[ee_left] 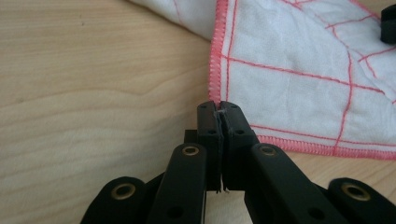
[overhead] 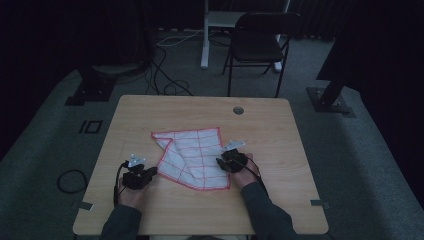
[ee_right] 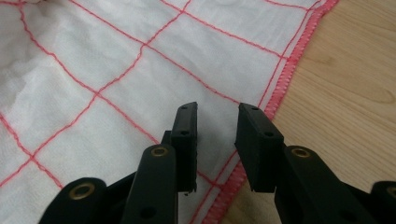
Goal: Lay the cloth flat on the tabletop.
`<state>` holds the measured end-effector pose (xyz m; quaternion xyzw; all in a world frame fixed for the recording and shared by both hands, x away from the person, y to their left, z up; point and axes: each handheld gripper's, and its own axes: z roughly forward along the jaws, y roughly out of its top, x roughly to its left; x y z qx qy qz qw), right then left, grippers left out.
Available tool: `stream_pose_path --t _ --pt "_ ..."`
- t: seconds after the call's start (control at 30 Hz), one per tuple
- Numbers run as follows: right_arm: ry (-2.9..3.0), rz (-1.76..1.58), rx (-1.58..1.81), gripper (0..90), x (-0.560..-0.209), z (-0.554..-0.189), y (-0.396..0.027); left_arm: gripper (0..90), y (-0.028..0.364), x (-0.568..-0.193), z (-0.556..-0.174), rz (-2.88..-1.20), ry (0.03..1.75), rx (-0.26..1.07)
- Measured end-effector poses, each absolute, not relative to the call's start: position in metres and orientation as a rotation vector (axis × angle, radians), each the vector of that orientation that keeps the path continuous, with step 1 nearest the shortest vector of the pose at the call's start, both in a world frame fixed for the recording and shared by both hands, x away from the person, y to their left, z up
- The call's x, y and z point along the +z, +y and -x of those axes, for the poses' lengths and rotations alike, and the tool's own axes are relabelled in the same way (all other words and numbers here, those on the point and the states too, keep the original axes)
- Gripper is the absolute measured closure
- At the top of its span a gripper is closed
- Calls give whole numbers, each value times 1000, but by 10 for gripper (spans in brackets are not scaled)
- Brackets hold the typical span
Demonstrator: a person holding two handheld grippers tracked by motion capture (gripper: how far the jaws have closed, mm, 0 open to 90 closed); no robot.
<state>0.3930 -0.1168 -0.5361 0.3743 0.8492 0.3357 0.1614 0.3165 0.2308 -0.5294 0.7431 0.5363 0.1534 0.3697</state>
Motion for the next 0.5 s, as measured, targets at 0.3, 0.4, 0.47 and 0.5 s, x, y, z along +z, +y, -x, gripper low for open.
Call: stream_pose_path --t 0.3,0.4,0.47,0.5 --pt "2412 -1079 970 692 -537 -386 -122 885 236 -532 -303 -1913 1389 393" --pt "2410 -1080 961 692 -537 -383 -123 885 237 -532 -298 -1915 1391 392" --pt "2408 -1079 963 692 -537 -381 -124 885 236 -532 -295 -1918 1393 390" --pt "2406 -1085 966 692 -537 -380 -124 885 236 -533 -294 -1923 1393 388"
